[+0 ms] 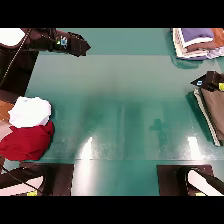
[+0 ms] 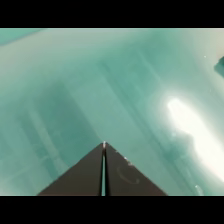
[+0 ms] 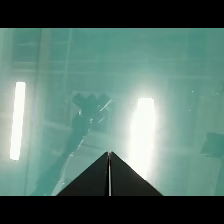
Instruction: Fold the shirts.
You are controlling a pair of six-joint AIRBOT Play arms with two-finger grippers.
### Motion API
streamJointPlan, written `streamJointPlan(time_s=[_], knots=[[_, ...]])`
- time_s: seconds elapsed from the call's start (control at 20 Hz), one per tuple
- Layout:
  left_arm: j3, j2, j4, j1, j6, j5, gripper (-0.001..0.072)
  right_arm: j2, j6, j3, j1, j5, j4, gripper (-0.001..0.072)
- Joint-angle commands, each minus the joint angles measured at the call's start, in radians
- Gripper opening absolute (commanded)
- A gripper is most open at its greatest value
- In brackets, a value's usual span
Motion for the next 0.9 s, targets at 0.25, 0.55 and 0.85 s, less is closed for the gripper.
streamJointPlan(time_s=[0.25, 0.55, 0.85], knots=[[0.000, 0.000, 0.000, 0.000, 0.000, 0.012, 0.0030, 0.000, 0.001, 0.001, 0.002, -0.002, 0.000, 0.0019], [0.000, 0.000, -0.007, 0.000, -0.002, 0.019, 0.0030, 0.000, 0.001, 0.001, 0.002, 0.008, 0.000, 0.0019], [0.000, 0.005, 0.010, 0.019, -0.003, -0.027, 0.0029, 0.000, 0.001, 0.001, 0.002, 0.008, 0.000, 0.0019]])
